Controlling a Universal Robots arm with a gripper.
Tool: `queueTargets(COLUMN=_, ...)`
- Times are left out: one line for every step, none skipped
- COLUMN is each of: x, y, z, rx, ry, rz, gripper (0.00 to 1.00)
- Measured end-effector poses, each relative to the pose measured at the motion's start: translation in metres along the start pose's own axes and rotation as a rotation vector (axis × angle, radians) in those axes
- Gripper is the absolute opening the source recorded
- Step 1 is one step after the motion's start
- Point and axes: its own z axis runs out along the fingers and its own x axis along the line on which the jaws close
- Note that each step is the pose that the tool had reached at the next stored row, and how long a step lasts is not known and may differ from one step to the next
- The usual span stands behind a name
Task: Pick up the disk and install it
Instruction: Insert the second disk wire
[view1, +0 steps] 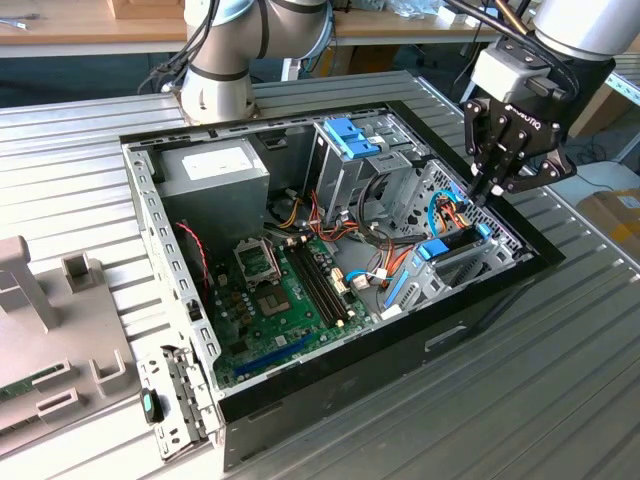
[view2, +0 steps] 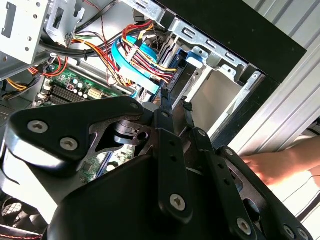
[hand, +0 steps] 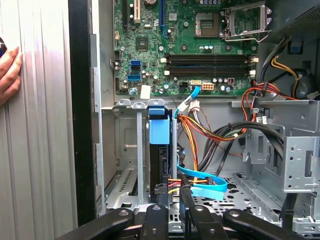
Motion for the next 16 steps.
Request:
queueTargets(x=-0.0001, y=0.0, z=0.0, rx=0.0, ry=0.0, rz=0.0, gripper=0.24)
queueTargets(x=-0.0002, y=0.0, z=0.0, rx=0.0, ry=0.0001, rz=0.0, gripper=0.24)
queueTargets(x=-0.0002, y=0.0, z=0.0, rx=0.0, ry=0.0, rz=0.0, gripper=0.24)
queueTargets(x=-0.0002, y=0.0, z=0.0, rx=0.0, ry=0.0, rz=0.0, gripper=0.24)
queueTargets(x=-0.0003, y=0.0, z=0.0, rx=0.0, ry=0.0, rz=0.0, gripper=0.24)
queueTargets(x=-0.0003, y=0.0, z=0.0, rx=0.0, ry=0.0, rz=0.0, gripper=0.24)
queueTargets(x=-0.0003, y=0.0, z=0.0, rx=0.0, ry=0.0001, rz=0.0, gripper=0.24)
queueTargets(x=-0.0003, y=0.0, z=0.0, rx=0.0, ry=0.0001, rz=0.0, gripper=0.24)
queueTargets(x=-0.0004, y=0.0, z=0.0005, rx=0.0, ry=0.0, rz=0.0, gripper=0.24)
queueTargets(x=-0.0004, y=0.0001, z=0.001, rx=0.0, ry=0.0002, rz=0.0, gripper=0.24)
queueTargets(x=-0.0004, y=0.0001, z=0.0015, rx=0.0, ry=0.0001, rz=0.0, gripper=0.24)
queueTargets(x=-0.0004, y=0.0001, z=0.0018, rx=0.0, ry=0.0001, rz=0.0, gripper=0.24)
queueTargets(x=-0.0004, y=0.0001, z=0.0018, rx=0.0, ry=0.0003, rz=0.0, gripper=0.24)
queueTargets(x=-0.0014, y=0.0002, z=0.002, rx=0.0, ry=-0.0002, rz=0.0, gripper=0.24)
queueTargets(x=-0.0026, y=0.0002, z=0.0019, rx=0.0, ry=0.0, rz=0.0, gripper=0.24)
queueTargets(x=-0.0038, y=0.0002, z=0.0018, rx=0.0, ry=0.0001, rz=0.0, gripper=0.24)
